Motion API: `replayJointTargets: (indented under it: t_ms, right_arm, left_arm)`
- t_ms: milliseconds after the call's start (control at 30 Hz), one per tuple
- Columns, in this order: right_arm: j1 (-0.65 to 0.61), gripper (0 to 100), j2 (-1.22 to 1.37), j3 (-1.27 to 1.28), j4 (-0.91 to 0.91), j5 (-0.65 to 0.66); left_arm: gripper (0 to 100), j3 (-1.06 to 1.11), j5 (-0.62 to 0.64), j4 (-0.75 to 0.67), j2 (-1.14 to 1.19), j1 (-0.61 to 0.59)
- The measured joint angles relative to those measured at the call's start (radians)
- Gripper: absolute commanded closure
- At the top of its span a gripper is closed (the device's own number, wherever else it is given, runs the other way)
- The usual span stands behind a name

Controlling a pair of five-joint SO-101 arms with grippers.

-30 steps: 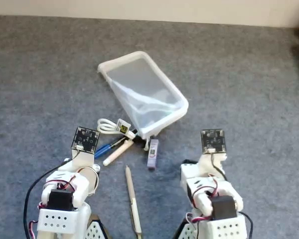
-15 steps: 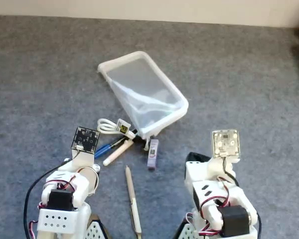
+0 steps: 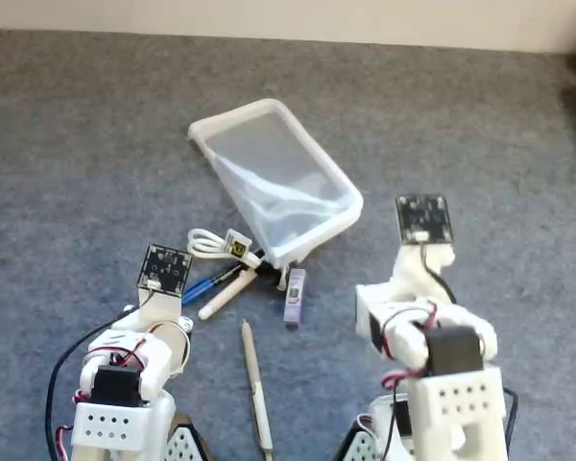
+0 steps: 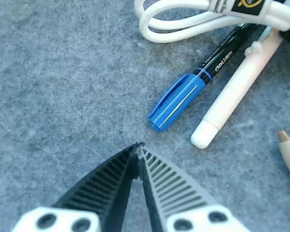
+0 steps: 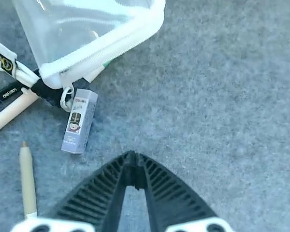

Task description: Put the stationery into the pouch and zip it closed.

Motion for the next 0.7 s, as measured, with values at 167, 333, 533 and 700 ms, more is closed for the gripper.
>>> replayJointTargets:
  t_ms: [167,333,533,700]
  right_arm:
    - [-0.061,99.5,0.127,-0.035,0.000,0.000]
    - [-0.160,99.5,0.178,-0.035,0.000,0.000]
    - [-0.229,96.4,0.184,-0.035,0.000,0.000]
    - [-0.235,94.7,0.184,-0.035,0.000,0.072]
  left_arm:
    - [100,0.000,0.000,0.000,0.000,0.000]
    - [100,0.000,0.000,0.000,0.000,0.000]
    - [100,0.000,0.000,0.000,0.000,0.000]
    - [100,0.000,0.000,0.000,0.000,0.000]
